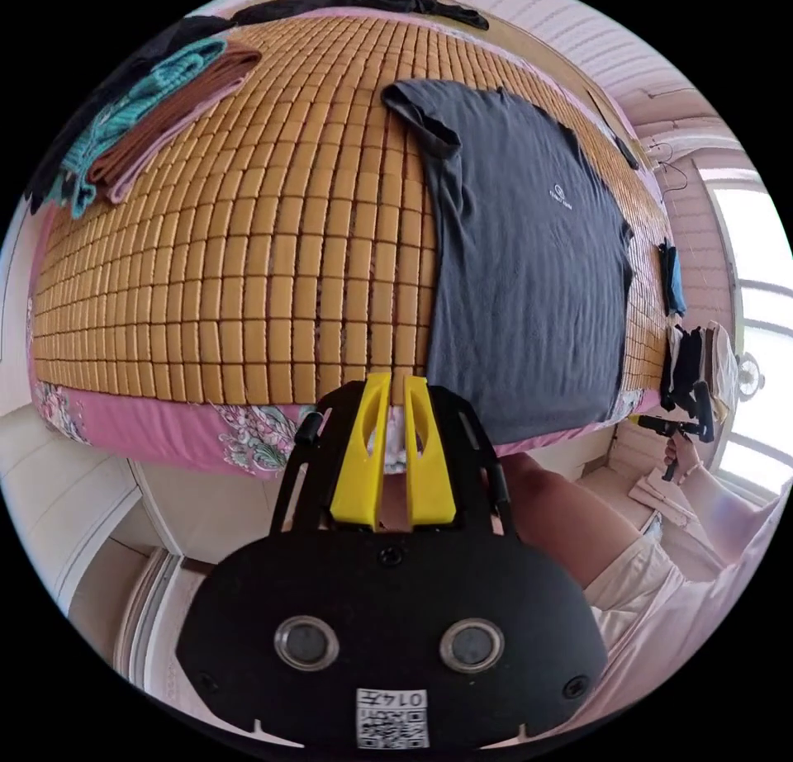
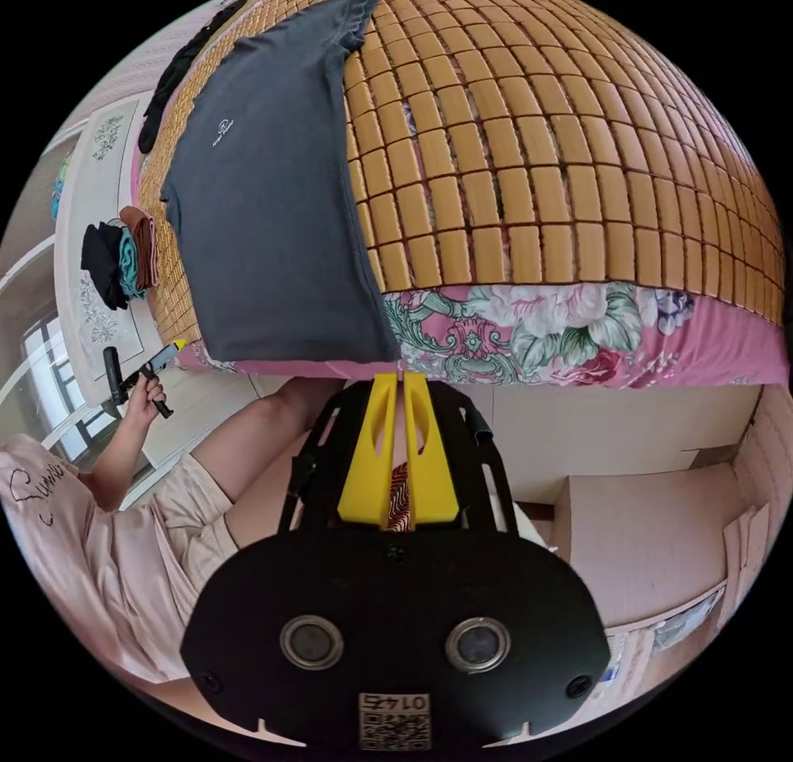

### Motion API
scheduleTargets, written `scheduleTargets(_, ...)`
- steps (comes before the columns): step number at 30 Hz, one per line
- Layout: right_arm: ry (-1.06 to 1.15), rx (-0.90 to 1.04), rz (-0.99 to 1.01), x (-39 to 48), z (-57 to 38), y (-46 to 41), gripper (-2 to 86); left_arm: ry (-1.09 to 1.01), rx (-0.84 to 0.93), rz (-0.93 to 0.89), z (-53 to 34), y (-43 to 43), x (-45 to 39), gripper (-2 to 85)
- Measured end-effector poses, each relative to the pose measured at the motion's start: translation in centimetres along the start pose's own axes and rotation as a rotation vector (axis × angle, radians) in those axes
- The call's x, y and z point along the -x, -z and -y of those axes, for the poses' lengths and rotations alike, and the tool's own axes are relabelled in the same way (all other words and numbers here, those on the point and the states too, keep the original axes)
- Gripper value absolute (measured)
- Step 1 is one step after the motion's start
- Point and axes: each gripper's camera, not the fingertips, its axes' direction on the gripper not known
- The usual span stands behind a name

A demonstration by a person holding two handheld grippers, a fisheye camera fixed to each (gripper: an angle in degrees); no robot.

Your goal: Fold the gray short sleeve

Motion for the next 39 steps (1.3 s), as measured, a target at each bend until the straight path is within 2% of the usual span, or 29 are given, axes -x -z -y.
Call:
scheduleTargets(2, 0.025, -0.025, -0.075, 1.2, 0.8, 1.5, 0.6, -0.024, -0.075, 0.031, 1.3, 1.5, -0.3, 3.3)
scheduleTargets(5, 0.203, -0.127, -0.160, 6.7, 4.1, 4.0, 0.7, -0.078, -0.200, 0.081, 4.0, 3.3, -1.7, 4.0)
scheduleTargets(7, 0.403, -0.212, -0.115, 13.4, 8.9, 4.8, 1.0, -0.122, -0.295, 0.094, 6.3, 3.7, -3.3, 4.1)
scheduleTargets(12, 0.795, -0.285, 0.042, 29.0, 19.6, 3.7, 2.6, -0.123, -0.326, 0.046, 11.0, 2.2, -5.2, 5.4)
scheduleTargets(16, 0.973, -0.238, -0.011, 40.3, 26.4, 1.0, 5.4, -0.151, -0.364, 0.085, 13.2, 1.8, -5.9, 6.0)
scheduleTargets(22, 1.087, -0.180, -0.179, 48.3, 29.4, -3.7, 6.5, -0.130, -0.331, 0.080, 15.1, -0.6, -5.2, 5.0)
scheduleTargets(26, 1.052, -0.061, -0.314, 49.4, 31.5, -7.5, 4.6, -0.093, -0.319, 0.042, 15.3, -0.9, -4.0, 3.3)
scheduleTargets(28, 1.056, -0.049, -0.288, 49.5, 31.9, -7.6, 1.6, -0.074, -0.333, 0.023, 14.9, -0.5, -2.9, 2.7)
scheduleTargets(34, 1.029, -0.072, -0.154, 50.4, 32.1, -6.3, 0.1, -0.025, -0.390, -0.080, 13.9, 0.9, 0.7, 2.6)
scheduleTargets(39, 1.006, -0.049, -0.151, 50.3, 32.5, -8.4, 0.3, 0.017, -0.361, -0.119, 14.0, -0.9, 2.5, 3.8)
